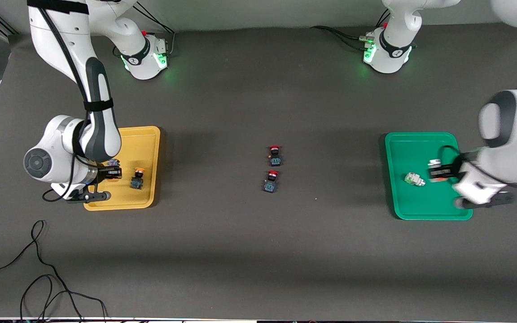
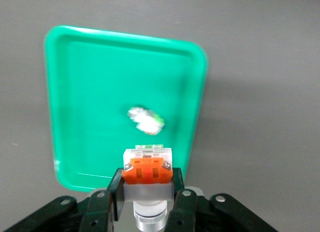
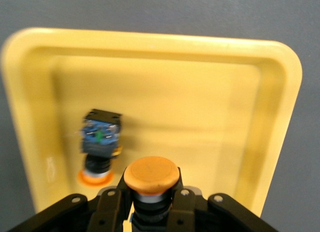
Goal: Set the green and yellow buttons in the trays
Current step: 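Lower and release the buttons into the yellow and green trays with both grippers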
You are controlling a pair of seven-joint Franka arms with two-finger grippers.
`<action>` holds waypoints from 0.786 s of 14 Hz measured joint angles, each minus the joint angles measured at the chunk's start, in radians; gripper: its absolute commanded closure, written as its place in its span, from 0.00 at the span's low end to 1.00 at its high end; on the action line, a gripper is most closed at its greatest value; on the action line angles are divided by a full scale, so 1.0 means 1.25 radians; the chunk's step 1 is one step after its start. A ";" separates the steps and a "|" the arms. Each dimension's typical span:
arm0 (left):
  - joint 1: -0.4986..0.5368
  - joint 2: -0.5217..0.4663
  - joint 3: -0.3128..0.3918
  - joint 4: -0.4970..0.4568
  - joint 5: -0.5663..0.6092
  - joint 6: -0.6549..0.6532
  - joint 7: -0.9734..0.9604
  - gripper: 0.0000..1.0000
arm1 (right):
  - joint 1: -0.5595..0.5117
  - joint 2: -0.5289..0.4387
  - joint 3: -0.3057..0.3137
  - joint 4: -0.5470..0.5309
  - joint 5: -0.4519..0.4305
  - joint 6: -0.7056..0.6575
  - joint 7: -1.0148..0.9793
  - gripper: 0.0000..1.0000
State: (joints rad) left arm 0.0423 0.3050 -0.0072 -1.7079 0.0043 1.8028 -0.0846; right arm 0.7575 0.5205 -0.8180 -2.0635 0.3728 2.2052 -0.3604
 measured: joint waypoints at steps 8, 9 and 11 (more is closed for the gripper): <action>0.119 0.017 0.000 -0.338 0.038 0.495 0.182 0.92 | 0.000 0.055 0.012 -0.035 0.054 0.095 -0.039 0.20; 0.137 0.030 0.000 -0.373 0.038 0.553 0.202 0.92 | 0.000 0.061 0.013 -0.035 0.056 0.099 -0.040 0.00; 0.155 0.053 -0.001 -0.397 0.038 0.598 0.219 0.86 | 0.001 0.064 0.013 -0.033 0.060 0.102 -0.043 0.00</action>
State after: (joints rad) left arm 0.2358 0.3717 -0.0081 -2.2046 0.0518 2.5506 0.1887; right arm 0.7583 0.5999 -0.8021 -2.1052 0.4476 2.3321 -0.4136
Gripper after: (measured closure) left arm 0.595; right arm 0.432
